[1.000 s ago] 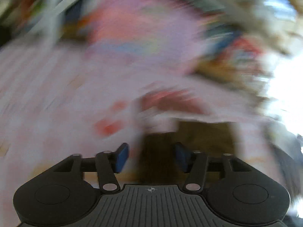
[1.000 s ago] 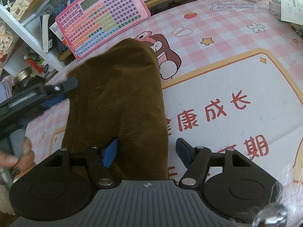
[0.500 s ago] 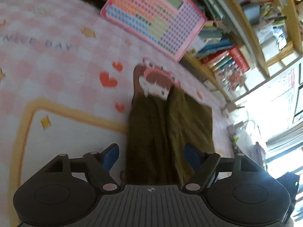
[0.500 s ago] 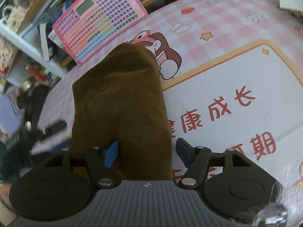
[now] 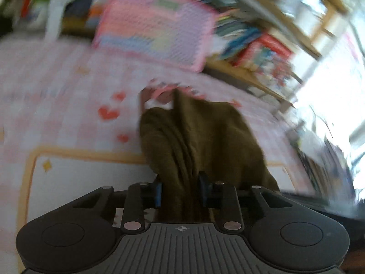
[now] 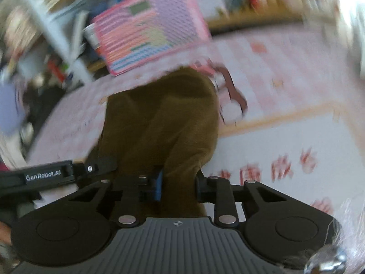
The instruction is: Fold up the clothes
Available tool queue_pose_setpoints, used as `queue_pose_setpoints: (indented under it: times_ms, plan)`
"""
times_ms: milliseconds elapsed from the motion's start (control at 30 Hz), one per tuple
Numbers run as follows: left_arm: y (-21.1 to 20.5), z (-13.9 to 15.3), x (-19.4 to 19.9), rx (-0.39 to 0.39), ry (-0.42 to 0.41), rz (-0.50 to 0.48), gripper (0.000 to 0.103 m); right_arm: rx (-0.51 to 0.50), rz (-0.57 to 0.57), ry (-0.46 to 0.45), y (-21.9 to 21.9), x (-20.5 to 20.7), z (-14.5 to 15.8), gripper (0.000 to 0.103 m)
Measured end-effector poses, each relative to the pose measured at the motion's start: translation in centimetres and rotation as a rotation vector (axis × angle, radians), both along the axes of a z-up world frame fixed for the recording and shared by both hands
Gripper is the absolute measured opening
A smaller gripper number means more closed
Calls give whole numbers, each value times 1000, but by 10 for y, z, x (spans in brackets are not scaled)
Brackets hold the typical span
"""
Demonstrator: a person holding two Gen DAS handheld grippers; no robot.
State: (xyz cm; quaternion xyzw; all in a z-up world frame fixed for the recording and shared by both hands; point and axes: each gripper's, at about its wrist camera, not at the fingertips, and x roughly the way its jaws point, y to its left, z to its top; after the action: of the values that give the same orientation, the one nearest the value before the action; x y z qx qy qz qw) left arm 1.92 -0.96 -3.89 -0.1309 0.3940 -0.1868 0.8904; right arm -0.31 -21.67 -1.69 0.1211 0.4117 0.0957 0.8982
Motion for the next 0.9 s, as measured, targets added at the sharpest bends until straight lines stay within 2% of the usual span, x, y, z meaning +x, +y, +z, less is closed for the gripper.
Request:
queue_pose_setpoints:
  times_ms: [67,200,267,467,600,667,733,767,833,900]
  plan:
    - [-4,4,-9,10,-24,-36,28,8,-13,13,-4,-5,-1,23]
    - [10,-13,-3,-66,94,-35,29,23,-40,39,-12,-16,-4,23]
    - [17,-18,-1,-103,123,-14,31,36,-53,51,-15,-20,-6,23]
    - [28,-37,8,-190,224,40,45,125,-109,122,-29,-18,-18,42]
    - [26,-46,9,-248,257,78,45,202,-117,168,-41,-14,-27,48]
    - [22,-45,9,-234,251,89,44,237,-102,181,-45,-9,-31,48]
    - [17,-43,8,-214,253,104,40,262,-69,183,-47,-7,-33,34]
    - [15,-42,7,-204,253,112,37,265,-49,178,-46,-6,-32,32]
    - [10,-37,3,-182,236,131,31,227,3,153,-41,-6,-25,25]
    - [-1,-25,-4,-147,196,127,29,167,46,98,-36,-9,-15,23]
